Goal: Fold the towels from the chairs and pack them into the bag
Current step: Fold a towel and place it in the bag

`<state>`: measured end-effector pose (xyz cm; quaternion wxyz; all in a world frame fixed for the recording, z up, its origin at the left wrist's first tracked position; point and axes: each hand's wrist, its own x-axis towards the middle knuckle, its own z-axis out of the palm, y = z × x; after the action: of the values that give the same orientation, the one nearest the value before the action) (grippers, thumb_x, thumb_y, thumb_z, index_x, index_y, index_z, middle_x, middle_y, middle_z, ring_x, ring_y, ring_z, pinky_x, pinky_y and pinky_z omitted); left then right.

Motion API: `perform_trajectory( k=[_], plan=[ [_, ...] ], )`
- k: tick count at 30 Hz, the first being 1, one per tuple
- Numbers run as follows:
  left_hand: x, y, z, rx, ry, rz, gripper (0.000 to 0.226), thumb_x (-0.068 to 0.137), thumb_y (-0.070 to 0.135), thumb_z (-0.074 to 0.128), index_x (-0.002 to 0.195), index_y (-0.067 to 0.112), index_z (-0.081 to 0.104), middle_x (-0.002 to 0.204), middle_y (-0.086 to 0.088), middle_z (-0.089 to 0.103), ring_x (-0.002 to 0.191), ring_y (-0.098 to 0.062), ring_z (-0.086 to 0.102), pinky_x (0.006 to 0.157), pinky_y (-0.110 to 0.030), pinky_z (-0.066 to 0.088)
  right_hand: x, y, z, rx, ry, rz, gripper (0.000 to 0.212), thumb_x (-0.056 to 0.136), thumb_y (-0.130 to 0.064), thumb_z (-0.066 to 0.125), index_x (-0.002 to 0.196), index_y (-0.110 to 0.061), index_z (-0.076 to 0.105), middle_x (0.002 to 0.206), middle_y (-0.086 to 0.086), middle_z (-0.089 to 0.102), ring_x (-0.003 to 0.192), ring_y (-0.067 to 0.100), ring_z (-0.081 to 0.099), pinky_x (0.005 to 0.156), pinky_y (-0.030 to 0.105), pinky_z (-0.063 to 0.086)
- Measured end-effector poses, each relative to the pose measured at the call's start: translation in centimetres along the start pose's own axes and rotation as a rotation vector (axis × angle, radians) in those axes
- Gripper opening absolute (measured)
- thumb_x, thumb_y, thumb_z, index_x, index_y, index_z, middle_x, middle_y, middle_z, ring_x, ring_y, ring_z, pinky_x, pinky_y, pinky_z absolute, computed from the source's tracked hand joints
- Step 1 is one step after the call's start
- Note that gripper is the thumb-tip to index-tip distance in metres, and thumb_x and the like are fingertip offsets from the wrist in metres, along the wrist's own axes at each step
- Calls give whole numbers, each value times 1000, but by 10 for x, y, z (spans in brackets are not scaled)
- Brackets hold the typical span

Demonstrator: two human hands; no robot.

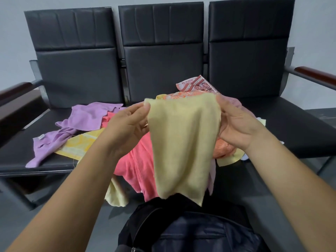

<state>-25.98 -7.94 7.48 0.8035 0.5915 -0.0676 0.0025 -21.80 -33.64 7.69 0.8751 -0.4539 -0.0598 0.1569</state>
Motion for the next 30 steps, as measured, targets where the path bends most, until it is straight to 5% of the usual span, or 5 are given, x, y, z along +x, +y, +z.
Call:
perform_trajectory(
  k=[10, 14, 18, 21, 30],
  plan=[
    [1, -7, -4, 662, 239, 233, 17, 106, 13, 49, 96, 20, 61, 73, -3, 69, 68, -12, 66, 65, -25, 58, 4, 9, -11, -607, 72, -105, 23, 91, -16, 71, 114, -15, 71, 106, 8, 77, 94, 23, 74, 74, 42, 62],
    [3, -5, -4, 328, 173, -11, 25, 104, 20, 54, 86, 11, 69, 62, 4, 57, 53, -9, 50, 56, -24, 47, 5, 8, -7, -431, 91, -42, 21, 94, -12, 66, 114, -8, 71, 94, 5, 76, 84, 18, 71, 69, 33, 59],
    [3, -3, -5, -32, 20, -64, 27, 85, 8, 65, 111, 2, 68, 92, -3, 74, 82, -14, 71, 71, -22, 57, 2, 1, -4, -45, 10, 68, 44, 86, -17, 66, 127, -2, 65, 114, 8, 74, 101, 17, 71, 82, 28, 61],
    [4, -6, -9, 174, 140, 73, 21, 85, -4, 66, 105, 4, 67, 84, 0, 76, 84, -12, 72, 77, -21, 58, 1, -2, -6, -130, -57, 31, 42, 91, -5, 59, 131, 7, 60, 126, 15, 70, 118, 23, 67, 95, 29, 57],
    [3, -7, -4, 390, 236, 123, 9, 100, 13, 61, 91, 15, 62, 82, -12, 64, 75, -23, 57, 72, -32, 55, 1, 2, -10, -497, 138, -81, 23, 99, -15, 63, 121, -10, 68, 93, 2, 74, 76, 16, 71, 64, 32, 61]
  ],
)
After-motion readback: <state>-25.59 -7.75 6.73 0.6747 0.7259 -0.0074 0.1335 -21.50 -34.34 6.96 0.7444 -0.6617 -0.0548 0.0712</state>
